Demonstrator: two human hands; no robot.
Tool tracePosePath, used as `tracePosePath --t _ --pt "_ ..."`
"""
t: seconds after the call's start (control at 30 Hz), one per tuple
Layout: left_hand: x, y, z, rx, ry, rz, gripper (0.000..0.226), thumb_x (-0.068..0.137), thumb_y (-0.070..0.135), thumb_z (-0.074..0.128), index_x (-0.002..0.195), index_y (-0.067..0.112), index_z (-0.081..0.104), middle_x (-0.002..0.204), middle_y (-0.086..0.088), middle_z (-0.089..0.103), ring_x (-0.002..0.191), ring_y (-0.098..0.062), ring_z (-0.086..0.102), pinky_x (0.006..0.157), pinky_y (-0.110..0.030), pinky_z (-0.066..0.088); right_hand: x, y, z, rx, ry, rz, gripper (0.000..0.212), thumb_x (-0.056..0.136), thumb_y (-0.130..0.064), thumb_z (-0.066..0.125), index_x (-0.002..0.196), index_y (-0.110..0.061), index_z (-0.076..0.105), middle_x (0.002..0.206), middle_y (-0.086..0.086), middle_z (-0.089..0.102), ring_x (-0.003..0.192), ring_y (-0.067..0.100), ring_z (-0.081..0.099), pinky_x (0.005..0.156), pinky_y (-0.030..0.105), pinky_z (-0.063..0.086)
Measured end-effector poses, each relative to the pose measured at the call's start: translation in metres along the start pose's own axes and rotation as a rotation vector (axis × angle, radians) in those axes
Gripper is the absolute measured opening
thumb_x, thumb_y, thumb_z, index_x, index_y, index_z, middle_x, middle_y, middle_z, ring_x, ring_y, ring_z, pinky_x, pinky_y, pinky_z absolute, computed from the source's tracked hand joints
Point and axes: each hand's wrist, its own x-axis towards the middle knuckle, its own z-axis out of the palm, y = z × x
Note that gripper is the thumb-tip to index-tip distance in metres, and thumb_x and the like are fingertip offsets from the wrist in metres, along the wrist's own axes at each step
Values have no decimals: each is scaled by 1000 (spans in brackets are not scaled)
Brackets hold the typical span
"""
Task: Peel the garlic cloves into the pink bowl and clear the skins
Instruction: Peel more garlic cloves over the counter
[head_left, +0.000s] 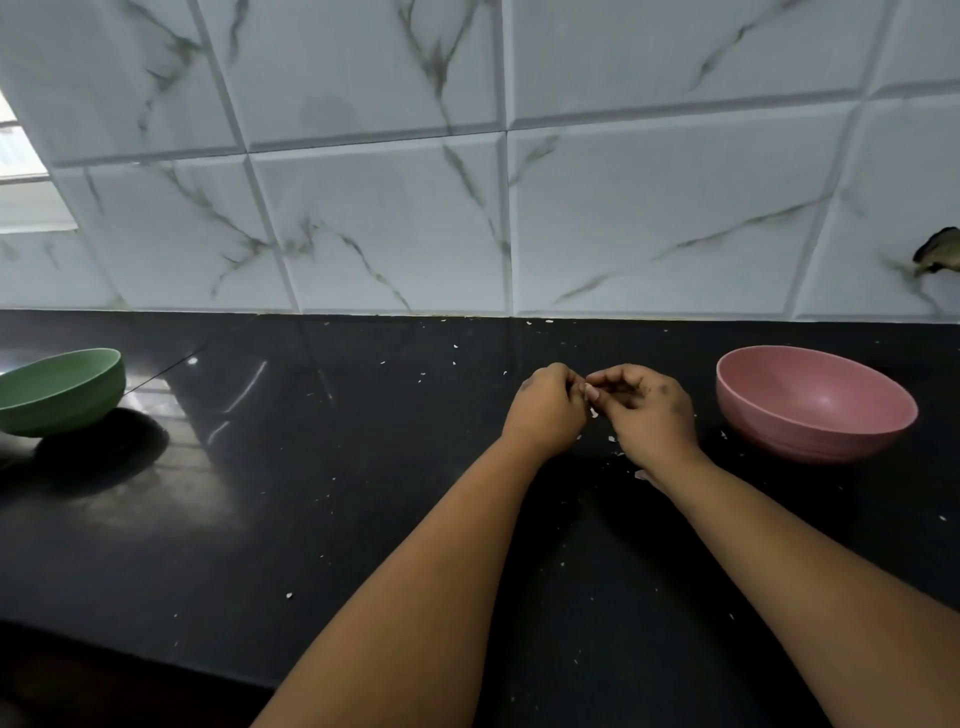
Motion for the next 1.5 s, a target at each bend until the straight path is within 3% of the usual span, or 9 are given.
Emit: tracePosePath --t 0.17,0.33,0.47,0.7,0.93,1.07,1.2,1.37,1.5 --pt "3 -4 -3 -40 -17 -18 11 96 14 48 90 14 57 97 -5 66 79 -15 56 70 -26 41 0 -1 1 21 -15 -15 15 84 -5 70 90 -19 71 86 -3 73 80 6 69 69 10 52" --pt "5 -6 -7 -295 -44 -107 14 95 17 57 83 17 65 78 -4 66 73 -17 60 72 -37 54 2 0 0 74 -21 -9 18 84 -3 69 85 -21 70 86 -2 73 76 3 68 67 10 51" --pt "2 -8 -11 -410 -94 -119 7 89 21 69 84 15 68 75 -4 67 72 -14 61 67 -30 53 4 5 -1 94 -5 9 19 84 -7 71 83 -26 69 85 -1 73 80 12 71 72 22 56" --pt "1 -8 -14 -366 -43 -104 7 87 16 72 84 9 72 69 -3 68 67 -12 63 63 -23 55 2 3 1 84 -26 1 17 85 -4 69 85 -22 70 83 -6 72 75 4 69 63 10 49" --pt "3 -8 -8 -324 -2 -73 17 89 12 66 74 20 66 79 -14 71 78 -30 69 78 -49 59 2 3 0 141 -28 11 20 85 -3 69 83 -23 68 84 -1 73 81 12 71 73 23 54" --pt "4 -7 -4 -273 24 -61 9 91 14 63 83 15 67 80 -7 69 75 -20 64 74 -36 57 3 5 1 157 -29 20 21 84 -5 70 82 -26 68 87 2 73 85 20 71 83 39 58" --pt "4 -5 1 -125 37 6 9 93 14 56 94 11 64 85 -1 65 78 -14 58 69 -26 45 2 3 0 168 -35 33 20 85 -3 68 84 -23 68 89 3 72 87 19 70 84 38 58" --pt "2 -4 1 -90 65 17 11 92 16 55 100 13 61 95 -4 68 89 -19 61 76 -30 48 1 0 -1 175 -37 19 17 83 -8 73 84 -24 68 89 3 73 87 18 70 77 26 57" --pt "2 -4 2 -10 42 18 15 95 24 53 102 13 61 90 -1 65 86 -17 57 72 -28 41 3 2 -1 186 22 40 15 81 -5 74 81 -19 68 84 5 73 82 21 71 81 38 59"
